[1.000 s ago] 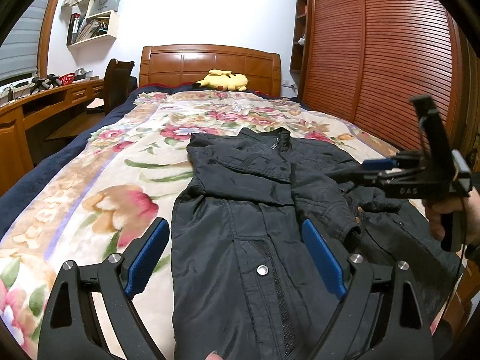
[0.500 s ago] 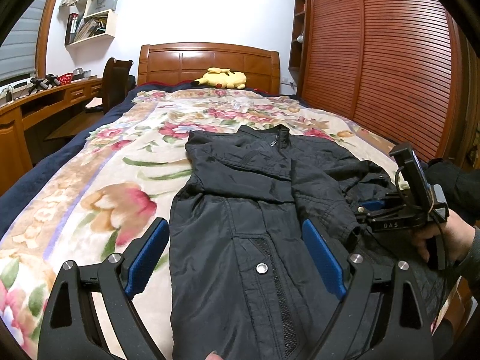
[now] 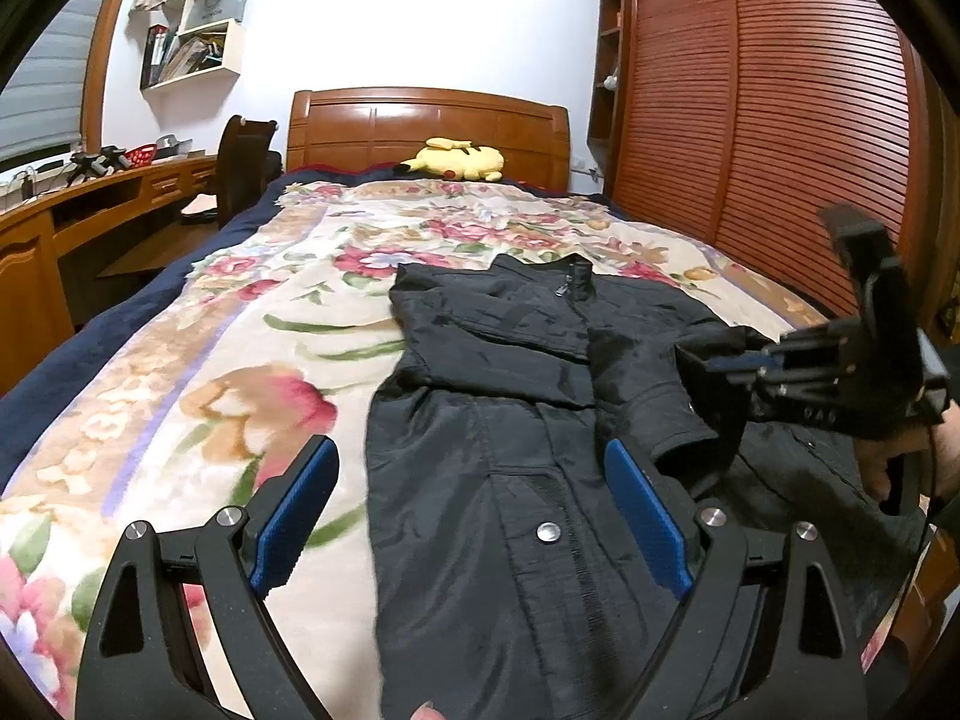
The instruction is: Fold large clothes
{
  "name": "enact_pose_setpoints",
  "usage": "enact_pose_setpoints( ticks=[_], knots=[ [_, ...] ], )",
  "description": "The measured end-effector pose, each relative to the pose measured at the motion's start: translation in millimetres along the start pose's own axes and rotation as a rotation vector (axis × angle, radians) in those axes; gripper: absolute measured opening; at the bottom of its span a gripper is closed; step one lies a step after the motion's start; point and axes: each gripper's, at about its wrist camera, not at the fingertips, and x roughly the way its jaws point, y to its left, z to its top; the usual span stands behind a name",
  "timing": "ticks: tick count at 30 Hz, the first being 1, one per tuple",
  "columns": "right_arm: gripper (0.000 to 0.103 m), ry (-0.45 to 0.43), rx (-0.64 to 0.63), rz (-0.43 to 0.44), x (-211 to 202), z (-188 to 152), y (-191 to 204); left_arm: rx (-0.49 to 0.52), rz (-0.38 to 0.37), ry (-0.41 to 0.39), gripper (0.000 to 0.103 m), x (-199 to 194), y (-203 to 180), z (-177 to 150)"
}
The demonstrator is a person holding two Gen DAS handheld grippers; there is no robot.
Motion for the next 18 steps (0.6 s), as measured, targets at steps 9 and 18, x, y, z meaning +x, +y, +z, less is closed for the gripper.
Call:
enact_pose_setpoints(
  ticks=[9,18],
  knots=[
    [0.005,-0.099,-0.039,0.060,4.3,47.6,48.5,-0.042,0.037,0.001,0.091,-5.9,29.9,-3.9],
    [0.024,-0.153,-0.053,0.055,10.9,50.3,70.5,-0.049,0.048,0.003,0.091,-9.7,43.1,-6.0]
  ],
)
